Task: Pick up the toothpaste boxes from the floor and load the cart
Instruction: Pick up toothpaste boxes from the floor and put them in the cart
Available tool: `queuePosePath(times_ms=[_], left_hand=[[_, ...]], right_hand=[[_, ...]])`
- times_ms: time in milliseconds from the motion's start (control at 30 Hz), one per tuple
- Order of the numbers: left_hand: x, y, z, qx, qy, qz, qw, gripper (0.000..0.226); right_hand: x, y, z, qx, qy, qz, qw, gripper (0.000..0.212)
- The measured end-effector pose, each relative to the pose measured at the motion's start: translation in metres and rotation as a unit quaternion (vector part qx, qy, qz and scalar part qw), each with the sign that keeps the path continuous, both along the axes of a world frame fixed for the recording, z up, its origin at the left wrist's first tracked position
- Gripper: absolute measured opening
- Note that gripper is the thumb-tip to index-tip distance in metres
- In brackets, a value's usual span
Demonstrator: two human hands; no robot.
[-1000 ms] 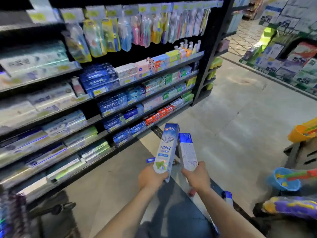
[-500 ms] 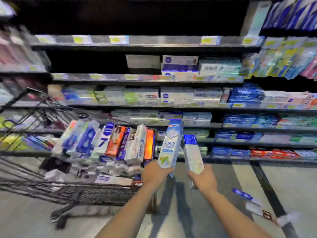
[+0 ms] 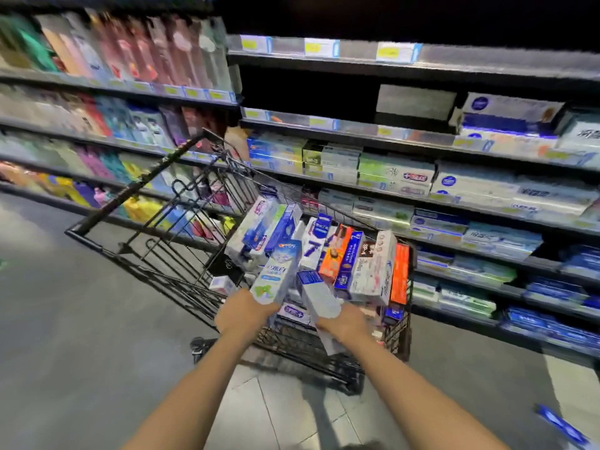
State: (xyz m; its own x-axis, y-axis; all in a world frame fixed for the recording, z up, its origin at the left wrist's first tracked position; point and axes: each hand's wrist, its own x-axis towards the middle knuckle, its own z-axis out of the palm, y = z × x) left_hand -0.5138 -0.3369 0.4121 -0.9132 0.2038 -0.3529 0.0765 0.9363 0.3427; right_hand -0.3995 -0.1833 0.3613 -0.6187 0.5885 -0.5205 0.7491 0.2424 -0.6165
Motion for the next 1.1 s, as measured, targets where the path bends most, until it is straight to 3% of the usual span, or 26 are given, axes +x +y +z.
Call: queuePosePath(times_ms=[167, 267, 400, 667, 833, 933, 1100], left_hand=[[-0.027, -0.023, -0.006, -0.040, 0.024, 0.019, 0.999, 0.065], [-0.039, -0.019, -0.011, -0.038, 0.018, 0.042, 0.998, 0.069], [-0.050, 0.000, -0.021, -0.031, 0.018, 0.067, 0.997, 0.089], [-0.076, 0.032, -0.064, -0.102, 0.024, 0.005, 0.994, 0.085], [-0.096, 0.049, -0.109, -0.133, -0.075, -0.047, 0.987, 0.062], [-0.118, 0.055, -0.128, -0.156, -0.136, -0.134, 0.969, 0.052], [-0.160, 0.058, -0.159, -0.178, -0.242, -0.279, 0.912, 0.065]], right_hand=[[-0.035, 0.002, -0.006, 0.020, -0.077, 0.060, 0.995, 0.053], [-0.059, 0.010, -0.010, 0.001, -0.100, 0.086, 0.991, 0.041], [-0.086, 0.024, -0.020, -0.022, -0.111, 0.097, 0.989, 0.039], [-0.110, 0.058, -0.056, 0.043, -0.164, 0.205, 0.964, 0.045], [-0.112, 0.067, -0.091, 0.068, -0.175, 0.246, 0.951, 0.055], [-0.100, 0.081, -0.106, 0.046, -0.191, 0.292, 0.936, 0.066], [-0.079, 0.099, -0.114, 0.024, -0.205, 0.279, 0.938, 0.081]])
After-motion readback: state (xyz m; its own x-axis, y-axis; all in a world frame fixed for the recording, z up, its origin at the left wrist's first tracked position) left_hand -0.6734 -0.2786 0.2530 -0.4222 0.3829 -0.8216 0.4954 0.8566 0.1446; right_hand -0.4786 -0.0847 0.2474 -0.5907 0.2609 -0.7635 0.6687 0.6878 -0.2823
